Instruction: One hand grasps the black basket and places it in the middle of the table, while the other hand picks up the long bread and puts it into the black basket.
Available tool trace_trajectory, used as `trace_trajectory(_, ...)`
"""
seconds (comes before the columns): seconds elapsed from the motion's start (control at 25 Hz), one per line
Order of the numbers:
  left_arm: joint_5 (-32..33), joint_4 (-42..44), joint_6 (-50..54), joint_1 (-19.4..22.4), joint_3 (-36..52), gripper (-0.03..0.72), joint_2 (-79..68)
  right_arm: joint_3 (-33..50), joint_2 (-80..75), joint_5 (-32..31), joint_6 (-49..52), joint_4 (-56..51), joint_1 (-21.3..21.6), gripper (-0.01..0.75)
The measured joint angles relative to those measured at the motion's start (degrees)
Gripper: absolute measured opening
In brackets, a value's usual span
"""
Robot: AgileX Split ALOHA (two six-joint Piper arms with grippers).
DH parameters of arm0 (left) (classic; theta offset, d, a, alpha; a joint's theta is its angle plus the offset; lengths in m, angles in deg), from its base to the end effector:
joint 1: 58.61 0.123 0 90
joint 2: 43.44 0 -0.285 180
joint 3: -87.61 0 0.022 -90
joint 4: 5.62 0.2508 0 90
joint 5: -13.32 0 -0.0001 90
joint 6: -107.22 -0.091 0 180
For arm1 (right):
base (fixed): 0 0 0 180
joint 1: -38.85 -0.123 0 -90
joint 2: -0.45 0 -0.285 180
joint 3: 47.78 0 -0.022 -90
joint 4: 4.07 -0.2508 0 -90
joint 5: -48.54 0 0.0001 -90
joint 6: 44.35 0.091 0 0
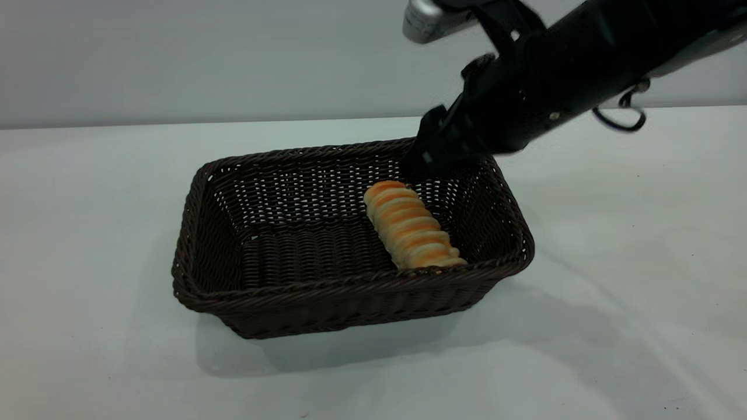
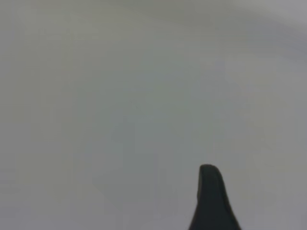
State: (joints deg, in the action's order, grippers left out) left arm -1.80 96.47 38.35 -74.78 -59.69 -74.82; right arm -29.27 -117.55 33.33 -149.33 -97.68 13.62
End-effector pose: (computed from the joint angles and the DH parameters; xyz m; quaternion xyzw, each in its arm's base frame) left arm 0.0453 -0.0372 0.4348 0.1430 0.5414 -0.2468 0.7909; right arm 0.3371 0.1853 0.1452 -0.3346 0.8558 0.1670 0.3574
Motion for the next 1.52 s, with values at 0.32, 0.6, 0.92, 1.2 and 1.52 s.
trace_trajectory(0.32,1.6,0.0,-5.6,0.0,0.0,0.548,0.2,-0.7,19.9,5.8,4.8,5.1,0.0,0.432)
trace_trajectory(0.6,5.6,0.0,-8.4,0.0,0.0,0.548,0.7,-0.7,34.8,-3.8,18.7,7.6,0.0,0.382)
trace_trajectory(0.92,3.3,0.0,-11.2,0.0,0.0,0.548,0.7,-0.7,39.8,-15.8,29.4,28.1,-0.1,0.349)
trace_trajectory(1.2,2.8,0.0,-12.4,0.0,0.0,0.548,0.7,-0.7,40.2,-1.5,38.6,61.6,0.0,0.312)
trace_trajectory(1.52,3.7,0.0,-13.5,0.0,0.1,0.548,3.7,-5.1,40.2,-8.6,71.1,85.8,4.4,0.307)
